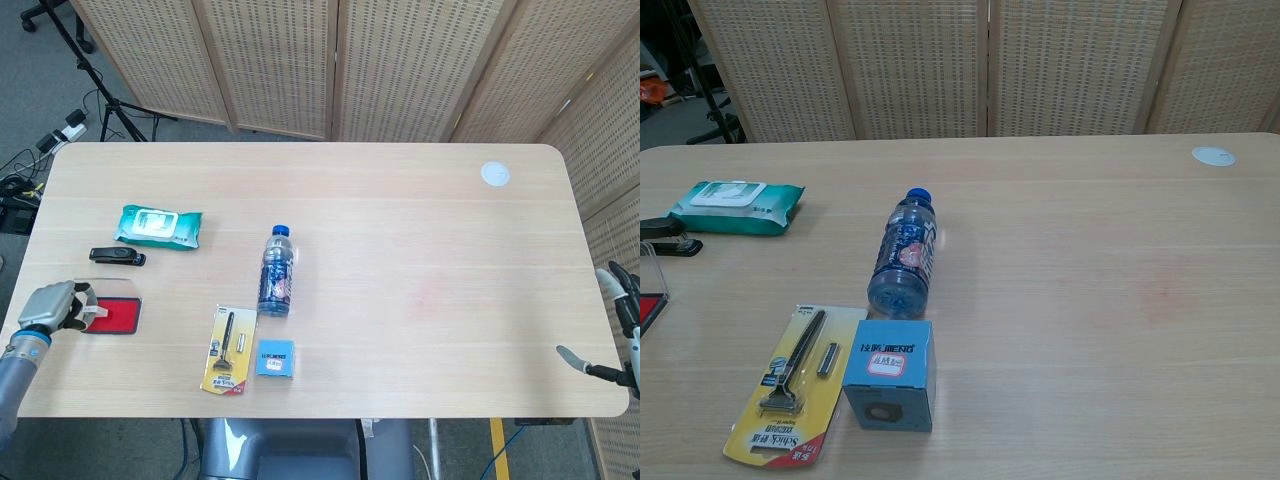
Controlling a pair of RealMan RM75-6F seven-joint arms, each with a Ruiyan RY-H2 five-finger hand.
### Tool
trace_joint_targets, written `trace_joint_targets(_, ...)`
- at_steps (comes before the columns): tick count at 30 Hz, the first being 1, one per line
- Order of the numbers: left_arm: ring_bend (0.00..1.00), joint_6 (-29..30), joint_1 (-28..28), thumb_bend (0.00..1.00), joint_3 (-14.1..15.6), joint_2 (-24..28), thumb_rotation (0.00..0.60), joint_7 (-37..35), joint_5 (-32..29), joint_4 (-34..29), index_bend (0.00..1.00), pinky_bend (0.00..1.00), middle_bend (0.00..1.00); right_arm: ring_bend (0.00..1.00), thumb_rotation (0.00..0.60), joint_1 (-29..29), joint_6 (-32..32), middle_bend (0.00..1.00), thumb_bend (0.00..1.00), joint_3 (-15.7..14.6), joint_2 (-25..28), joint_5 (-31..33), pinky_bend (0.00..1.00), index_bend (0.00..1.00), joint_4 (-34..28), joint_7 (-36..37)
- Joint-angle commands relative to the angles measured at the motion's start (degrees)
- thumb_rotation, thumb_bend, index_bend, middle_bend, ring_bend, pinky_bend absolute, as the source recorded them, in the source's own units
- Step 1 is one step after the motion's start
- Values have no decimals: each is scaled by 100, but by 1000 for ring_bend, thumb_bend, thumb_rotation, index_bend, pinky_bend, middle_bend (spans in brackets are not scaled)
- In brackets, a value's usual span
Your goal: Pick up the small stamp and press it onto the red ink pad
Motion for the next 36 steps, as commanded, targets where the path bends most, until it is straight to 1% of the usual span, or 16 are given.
trace_joint_targets(1,957,-41,-11,394,-5,-27,600,21,-38,35,646,1000,1000,0,600,-1,-1,0,0,1,4,3,0,0,3,16)
trace_joint_targets(10,957,-122,-25,394,-14,-77,600,28,-52,93,647,1000,1000,0,600,-5,7,0,0,6,13,10,0,0,11,64)
trace_joint_targets(22,957,-145,-25,394,16,-138,600,244,-157,130,650,1000,1000,0,600,-13,24,0,0,13,28,15,0,0,19,116)
trace_joint_targets(36,957,-96,24,395,-37,-148,600,227,-215,192,652,1000,1000,0,600,-23,50,0,0,15,34,8,0,0,30,155)
